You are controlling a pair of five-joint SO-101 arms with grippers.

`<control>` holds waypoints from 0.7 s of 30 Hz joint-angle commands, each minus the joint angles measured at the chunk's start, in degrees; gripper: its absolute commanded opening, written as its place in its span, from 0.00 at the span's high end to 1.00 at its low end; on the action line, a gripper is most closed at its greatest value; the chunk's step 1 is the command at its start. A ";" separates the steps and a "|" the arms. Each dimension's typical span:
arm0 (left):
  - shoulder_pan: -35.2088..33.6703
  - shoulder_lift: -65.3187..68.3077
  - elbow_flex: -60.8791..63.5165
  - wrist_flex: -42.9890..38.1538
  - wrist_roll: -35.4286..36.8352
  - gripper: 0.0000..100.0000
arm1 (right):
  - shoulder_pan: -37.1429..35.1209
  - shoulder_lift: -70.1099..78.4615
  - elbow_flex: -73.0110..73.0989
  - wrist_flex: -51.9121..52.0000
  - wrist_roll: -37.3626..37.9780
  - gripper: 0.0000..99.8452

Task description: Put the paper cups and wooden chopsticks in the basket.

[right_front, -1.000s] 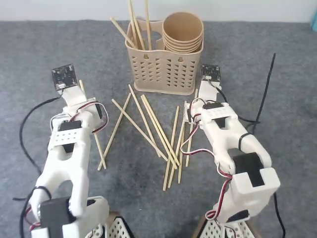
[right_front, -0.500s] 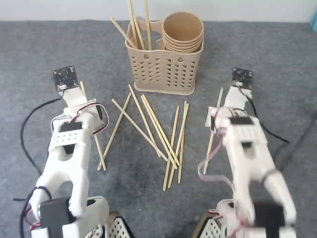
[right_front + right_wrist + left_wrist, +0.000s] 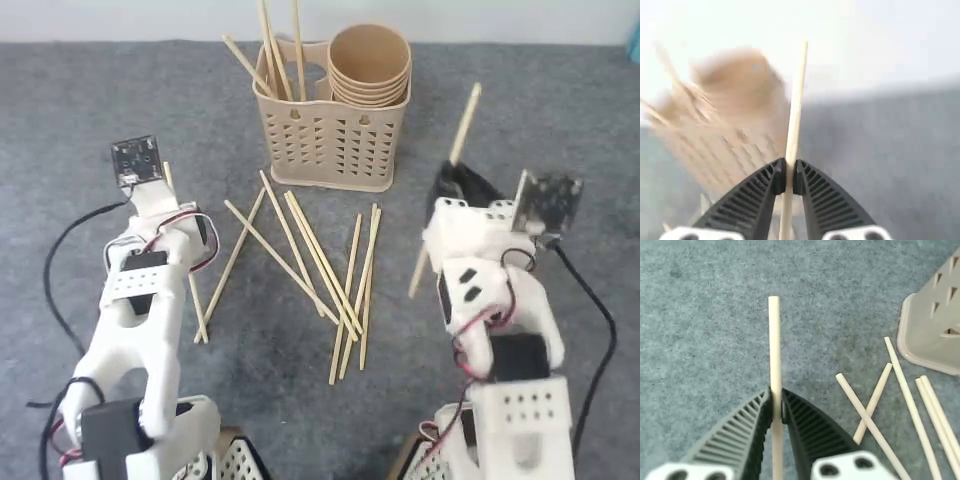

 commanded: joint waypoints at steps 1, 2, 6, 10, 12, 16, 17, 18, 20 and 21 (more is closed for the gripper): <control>0.00 -2.90 0.31 -2.90 -0.97 0.99 | -6.99 -4.62 -0.53 -13.85 0.70 0.99; 0.00 -2.90 0.57 -3.25 -0.97 0.99 | -8.22 -4.62 -0.53 -17.71 0.79 0.99; 0.00 -2.90 1.71 -5.89 -0.97 0.99 | -12.53 -2.86 -0.70 -31.52 0.97 0.99; 0.00 -2.90 2.07 -6.68 -0.97 0.99 | -15.60 4.53 -2.11 -44.53 1.14 0.99; 0.00 -2.90 2.07 -6.68 -1.05 0.99 | -15.96 10.42 -5.71 -47.60 1.14 0.99; 0.09 -2.90 2.07 -6.68 -1.05 0.99 | -15.87 23.87 -16.97 -48.40 1.05 0.99; 0.09 -2.90 2.07 -6.68 -1.05 0.99 | -15.87 27.38 -20.04 -48.40 1.05 0.99; 0.09 -2.90 2.07 -6.68 -1.05 0.99 | -15.96 30.99 -23.12 -48.40 1.05 0.99; 0.09 -2.90 2.07 -6.77 -1.05 0.99 | -16.04 38.37 -29.98 -48.40 1.05 0.99; 0.09 -2.90 2.07 -6.77 -1.05 0.99 | -16.13 42.15 -34.02 -48.40 1.05 0.99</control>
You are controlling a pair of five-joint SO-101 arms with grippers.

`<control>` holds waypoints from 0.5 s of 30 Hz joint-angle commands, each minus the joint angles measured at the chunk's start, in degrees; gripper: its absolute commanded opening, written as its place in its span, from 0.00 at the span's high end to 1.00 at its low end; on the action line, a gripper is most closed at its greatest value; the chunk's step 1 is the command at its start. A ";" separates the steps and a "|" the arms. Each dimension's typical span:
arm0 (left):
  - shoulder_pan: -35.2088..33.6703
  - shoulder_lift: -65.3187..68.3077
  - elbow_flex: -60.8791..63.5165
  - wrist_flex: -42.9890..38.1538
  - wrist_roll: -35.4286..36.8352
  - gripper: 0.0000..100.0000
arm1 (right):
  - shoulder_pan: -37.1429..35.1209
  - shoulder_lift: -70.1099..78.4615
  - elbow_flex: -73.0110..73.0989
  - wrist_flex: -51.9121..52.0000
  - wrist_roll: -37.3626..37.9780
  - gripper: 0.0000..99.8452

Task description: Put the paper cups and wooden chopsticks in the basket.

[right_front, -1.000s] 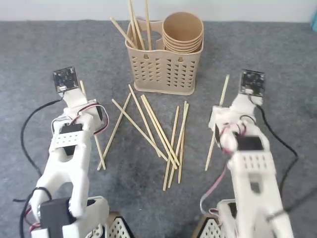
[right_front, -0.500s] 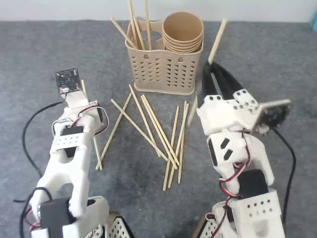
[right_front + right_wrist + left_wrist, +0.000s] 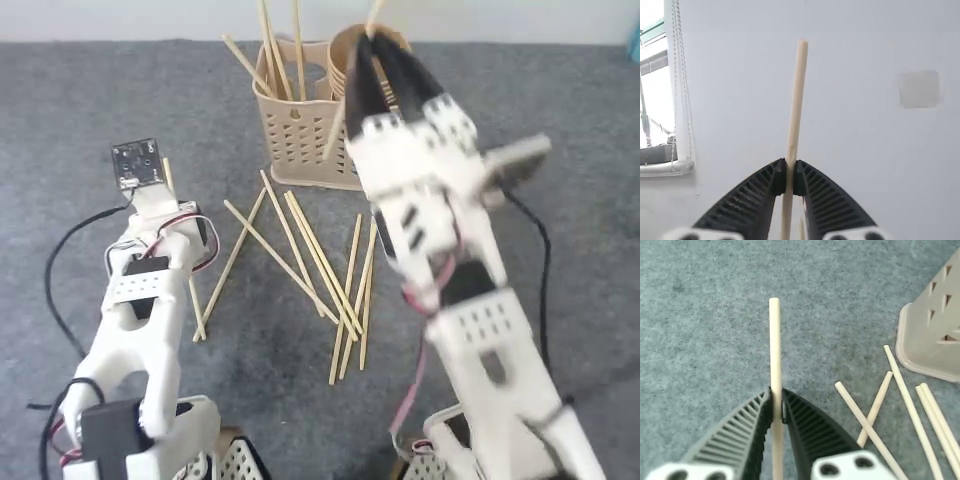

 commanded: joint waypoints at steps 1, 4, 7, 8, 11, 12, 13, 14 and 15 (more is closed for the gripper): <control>0.09 -2.90 -0.31 -1.49 -0.62 0.99 | -0.84 17.27 -19.60 -1.19 1.05 0.99; 0.09 -2.90 0.48 -3.34 -0.62 0.99 | -0.84 29.23 -32.88 -0.75 1.14 0.99; 0.09 -2.90 1.27 -5.45 -0.62 0.99 | -0.84 40.22 -45.10 -0.66 1.23 0.99; 0.09 -2.90 1.45 -5.80 -0.62 0.99 | -0.84 43.56 -48.53 -0.66 1.32 0.99; 0.09 -2.90 1.54 -6.68 -0.62 0.99 | -1.98 52.53 -56.26 -0.66 4.75 0.99; 0.09 -2.90 1.63 -6.95 -0.62 0.99 | -2.68 55.16 -57.93 -0.66 7.21 0.99; 0.09 -2.90 1.63 -7.12 -0.62 0.99 | -3.21 57.89 -59.43 -1.10 10.11 0.99; 0.09 -2.81 1.63 -7.21 -0.62 0.99 | -3.91 60.26 -60.75 -1.10 13.45 0.99; 0.09 -2.73 1.71 -7.38 -0.62 0.99 | -4.70 62.55 -61.71 -1.19 17.05 0.99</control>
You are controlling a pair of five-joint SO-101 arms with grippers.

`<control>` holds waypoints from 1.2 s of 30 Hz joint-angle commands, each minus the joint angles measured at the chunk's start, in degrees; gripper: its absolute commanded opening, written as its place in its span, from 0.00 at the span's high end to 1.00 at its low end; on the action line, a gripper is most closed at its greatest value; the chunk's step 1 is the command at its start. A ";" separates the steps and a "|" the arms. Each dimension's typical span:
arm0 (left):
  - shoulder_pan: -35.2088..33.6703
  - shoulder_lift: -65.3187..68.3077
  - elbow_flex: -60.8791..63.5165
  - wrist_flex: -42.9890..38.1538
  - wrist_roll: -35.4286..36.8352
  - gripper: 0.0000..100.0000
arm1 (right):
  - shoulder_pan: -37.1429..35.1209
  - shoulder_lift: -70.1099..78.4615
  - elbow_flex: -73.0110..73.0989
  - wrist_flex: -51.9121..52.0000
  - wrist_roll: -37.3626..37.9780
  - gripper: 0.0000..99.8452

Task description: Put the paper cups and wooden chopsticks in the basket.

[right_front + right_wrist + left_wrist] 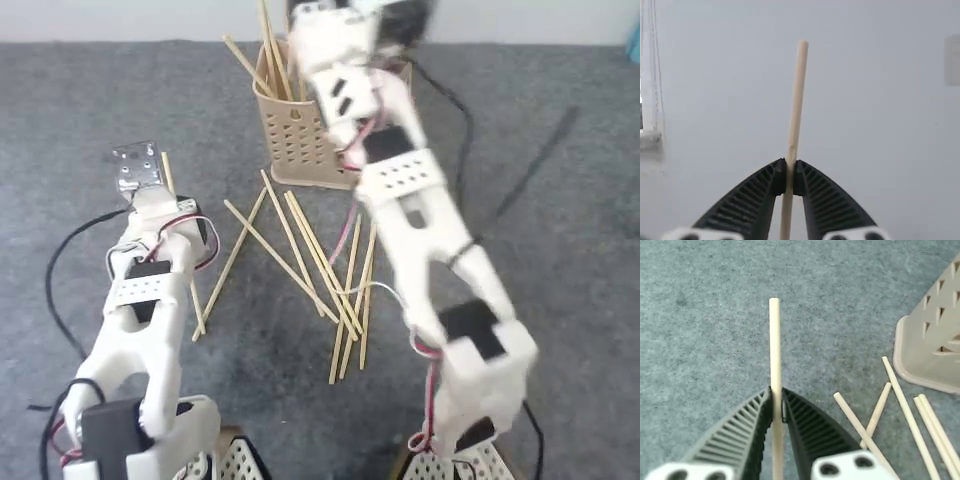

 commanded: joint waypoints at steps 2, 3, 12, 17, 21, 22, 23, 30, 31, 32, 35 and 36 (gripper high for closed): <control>0.00 -2.73 -0.04 -1.93 -0.62 0.99 | -4.09 9.89 -8.97 -1.19 16.35 0.99; 0.00 -2.81 0.13 -1.93 -0.62 0.99 | -4.18 10.77 -8.97 -1.19 17.05 0.99; 0.09 -2.81 0.22 -1.93 -0.62 0.99 | -4.44 4.00 -0.79 10.77 8.53 0.90; 0.62 -2.90 0.31 -1.93 -0.62 0.99 | -3.91 -4.97 -0.35 25.45 -4.48 0.87; 0.53 -2.90 0.31 -1.93 -0.62 0.99 | -3.47 -14.20 -0.35 36.44 -7.30 0.87; 0.53 -2.90 0.22 -1.93 -0.62 0.99 | -3.38 -16.66 -0.09 39.34 -8.35 0.87; 0.53 -2.81 0.22 -1.93 -0.62 0.99 | -3.38 -19.03 0.00 42.24 -9.67 0.87; 0.44 -2.73 0.13 -2.02 -0.62 0.99 | -3.30 -33.54 0.09 70.37 -17.67 1.00; 0.44 -2.73 0.13 -2.02 -0.62 0.99 | -3.30 -34.95 0.09 74.33 -18.46 0.98; 0.44 -2.73 0.13 -2.02 -0.62 0.99 | -3.30 -36.26 0.09 77.93 -19.16 0.98; 0.53 -2.90 1.45 -3.96 -0.35 0.99 | -1.89 -38.81 0.09 86.73 -19.34 0.99; 0.53 -2.99 2.07 -5.10 -0.35 0.99 | -0.84 -39.52 0.09 89.54 -19.43 0.99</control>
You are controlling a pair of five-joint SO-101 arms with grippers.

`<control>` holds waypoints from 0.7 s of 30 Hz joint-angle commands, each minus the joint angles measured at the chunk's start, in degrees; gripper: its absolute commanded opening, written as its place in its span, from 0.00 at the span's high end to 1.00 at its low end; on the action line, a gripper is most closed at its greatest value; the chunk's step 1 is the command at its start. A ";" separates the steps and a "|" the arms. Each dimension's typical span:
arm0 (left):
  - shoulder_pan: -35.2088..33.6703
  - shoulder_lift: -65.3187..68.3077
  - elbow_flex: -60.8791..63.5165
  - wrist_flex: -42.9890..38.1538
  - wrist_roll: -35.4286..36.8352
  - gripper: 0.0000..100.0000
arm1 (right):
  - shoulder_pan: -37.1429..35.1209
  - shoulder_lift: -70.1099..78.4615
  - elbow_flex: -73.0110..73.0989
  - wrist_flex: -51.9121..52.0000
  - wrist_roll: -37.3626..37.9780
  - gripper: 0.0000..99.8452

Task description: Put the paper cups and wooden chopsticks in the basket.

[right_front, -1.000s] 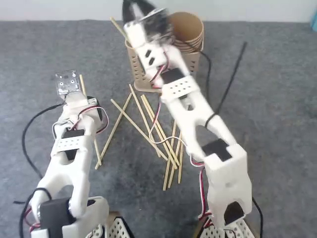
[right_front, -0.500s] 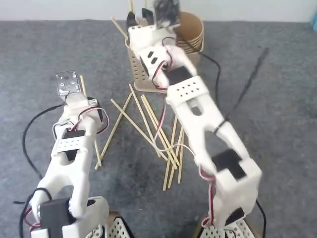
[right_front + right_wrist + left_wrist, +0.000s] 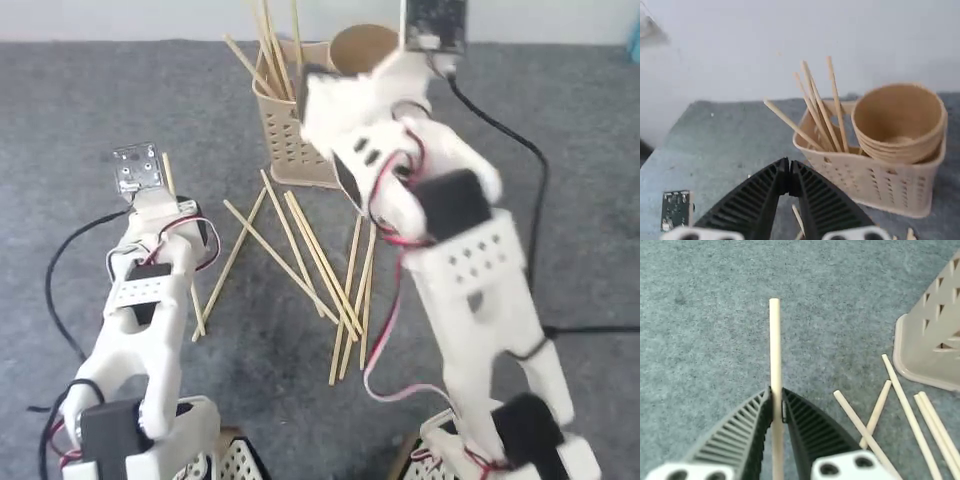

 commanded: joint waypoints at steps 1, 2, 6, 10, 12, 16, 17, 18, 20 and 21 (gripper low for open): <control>0.44 -2.99 1.54 -5.19 -0.26 0.99 | 4.18 -6.20 -0.26 14.02 -1.14 0.99; 0.44 -2.99 2.07 -6.42 -0.26 0.99 | 5.32 -6.64 -0.26 17.19 -1.14 0.99; 0.44 -7.47 4.88 -9.41 -0.09 0.99 | 9.10 -8.22 3.52 28.00 -1.14 0.99; 0.53 -18.73 8.92 -9.14 -0.09 0.99 | 11.30 -13.23 16.88 26.24 0.79 0.99; 0.18 -24.53 11.21 -9.14 -0.09 0.99 | 11.74 -17.89 26.20 20.97 3.43 0.99; 0.00 -33.49 13.67 -9.05 -0.44 0.99 | 11.56 -30.02 47.47 7.08 5.80 0.99; 0.00 -35.16 13.76 -8.97 -0.44 0.99 | 11.47 -32.75 52.40 3.74 5.89 0.99; 0.09 -36.66 13.76 -8.97 -0.53 0.99 | 11.38 -35.12 56.97 1.01 5.89 0.99; 0.44 -39.30 13.32 -8.62 -0.53 0.99 | 11.38 -38.73 65.41 -4.26 5.98 0.99; 0.44 -40.70 13.14 -8.62 -0.53 0.99 | 11.38 -39.52 69.10 -6.90 6.68 0.99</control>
